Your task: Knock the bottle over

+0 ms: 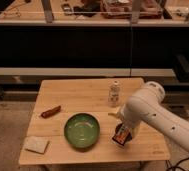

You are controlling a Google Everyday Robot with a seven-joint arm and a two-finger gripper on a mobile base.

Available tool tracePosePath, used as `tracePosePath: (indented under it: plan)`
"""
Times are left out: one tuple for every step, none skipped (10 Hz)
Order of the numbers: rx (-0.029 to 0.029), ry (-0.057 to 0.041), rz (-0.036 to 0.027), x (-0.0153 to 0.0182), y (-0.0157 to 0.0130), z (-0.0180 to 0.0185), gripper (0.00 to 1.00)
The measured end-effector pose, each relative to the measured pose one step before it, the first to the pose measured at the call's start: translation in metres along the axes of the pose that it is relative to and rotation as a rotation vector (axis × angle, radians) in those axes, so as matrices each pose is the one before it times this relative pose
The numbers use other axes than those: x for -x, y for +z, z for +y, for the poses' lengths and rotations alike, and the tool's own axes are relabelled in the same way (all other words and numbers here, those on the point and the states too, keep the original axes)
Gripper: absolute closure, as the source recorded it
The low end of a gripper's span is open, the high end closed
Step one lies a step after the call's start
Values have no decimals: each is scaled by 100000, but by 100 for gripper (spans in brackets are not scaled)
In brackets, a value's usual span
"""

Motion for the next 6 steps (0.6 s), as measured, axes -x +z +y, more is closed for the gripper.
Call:
tracePosePath:
  plan:
    - [-2, 6, -3, -1, 1, 1, 20]
    - [5, 1, 13, -4, -3, 3, 20]
    - [-20, 25, -7, -5, -4, -3, 20]
    - [-317, 365, 139, -136, -116, -39, 20]
    - [-1232, 1010, 1703, -757, -697, -350, 20]
    - [-2057, 1606, 4960, -1884, -1424, -661, 20]
